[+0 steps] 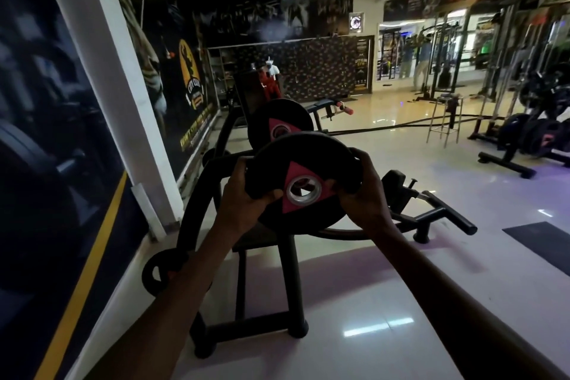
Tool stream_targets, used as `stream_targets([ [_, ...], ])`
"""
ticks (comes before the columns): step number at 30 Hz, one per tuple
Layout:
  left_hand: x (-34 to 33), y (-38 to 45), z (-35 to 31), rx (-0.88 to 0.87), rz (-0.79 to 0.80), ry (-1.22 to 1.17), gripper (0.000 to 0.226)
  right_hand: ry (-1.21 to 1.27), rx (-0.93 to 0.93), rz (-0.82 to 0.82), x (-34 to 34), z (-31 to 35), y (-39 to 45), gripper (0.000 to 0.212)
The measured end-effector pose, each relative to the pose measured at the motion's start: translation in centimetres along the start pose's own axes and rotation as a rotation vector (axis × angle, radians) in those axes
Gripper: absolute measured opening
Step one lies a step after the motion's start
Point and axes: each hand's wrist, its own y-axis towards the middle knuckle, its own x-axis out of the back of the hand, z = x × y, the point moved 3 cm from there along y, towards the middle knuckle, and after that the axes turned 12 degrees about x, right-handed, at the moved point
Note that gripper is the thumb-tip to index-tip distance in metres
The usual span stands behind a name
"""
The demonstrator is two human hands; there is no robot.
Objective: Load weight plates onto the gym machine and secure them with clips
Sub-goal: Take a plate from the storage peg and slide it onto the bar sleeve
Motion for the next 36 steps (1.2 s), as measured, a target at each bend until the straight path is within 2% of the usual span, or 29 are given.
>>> stream_targets([
  [17, -1.1, 7.9, 3.7, -0.023, -0.004, -0.024, 0.066, -0.025, 0.003, 0.002, -3.6, -5.8, 5.1, 0.069],
  [30, -3.2, 17.7, 6.1, -0.129, -0.138, 0.186, 0.092, 0.023, -0.088, -0.020, -8.9, -12.6, 10.6, 0.071],
  [33, -3.8, 21.1, 7.3, -0.090, -0.135, 0.217, 0.096, -0.061, -0.054, 0.001, -10.4, -15.1, 13.6, 0.073],
  [36, -4.5, 24.3, 8.4, -0.020, -0.147, 0.227, 0.097, -0.127, 0.059, 0.004, -12.0, -17.1, 16.7, 0.079],
])
